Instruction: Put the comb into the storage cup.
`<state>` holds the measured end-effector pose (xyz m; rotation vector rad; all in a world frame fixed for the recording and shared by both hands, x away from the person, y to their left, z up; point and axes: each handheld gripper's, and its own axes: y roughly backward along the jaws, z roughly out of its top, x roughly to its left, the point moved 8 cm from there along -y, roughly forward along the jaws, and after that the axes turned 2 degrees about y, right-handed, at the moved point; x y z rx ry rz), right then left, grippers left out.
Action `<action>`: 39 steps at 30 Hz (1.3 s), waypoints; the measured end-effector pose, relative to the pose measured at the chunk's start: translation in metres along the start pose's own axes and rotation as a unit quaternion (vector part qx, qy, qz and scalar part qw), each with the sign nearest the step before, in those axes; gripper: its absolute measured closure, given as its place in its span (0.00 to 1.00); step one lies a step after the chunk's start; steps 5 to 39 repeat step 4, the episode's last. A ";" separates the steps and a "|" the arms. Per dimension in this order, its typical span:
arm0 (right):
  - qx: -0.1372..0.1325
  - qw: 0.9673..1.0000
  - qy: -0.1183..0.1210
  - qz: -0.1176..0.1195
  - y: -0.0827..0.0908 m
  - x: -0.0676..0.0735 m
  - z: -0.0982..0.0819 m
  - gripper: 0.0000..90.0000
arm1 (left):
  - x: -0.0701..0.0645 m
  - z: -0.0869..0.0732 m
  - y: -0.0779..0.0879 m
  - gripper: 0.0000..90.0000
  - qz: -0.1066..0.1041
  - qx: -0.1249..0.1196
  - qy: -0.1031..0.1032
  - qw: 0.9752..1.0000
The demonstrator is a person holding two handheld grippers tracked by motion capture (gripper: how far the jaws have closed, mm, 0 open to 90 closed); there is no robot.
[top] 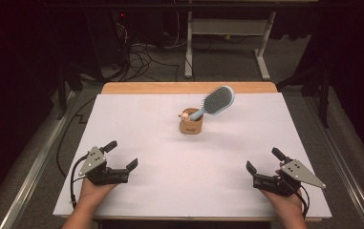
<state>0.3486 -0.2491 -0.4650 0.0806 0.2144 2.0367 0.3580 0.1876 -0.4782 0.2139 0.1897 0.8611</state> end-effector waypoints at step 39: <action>0.000 1.000 -0.002 -0.003 0.000 0.000 0.000 0.00 | 0.000 0.001 0.001 0.00 -0.001 -0.003 0.000 1.000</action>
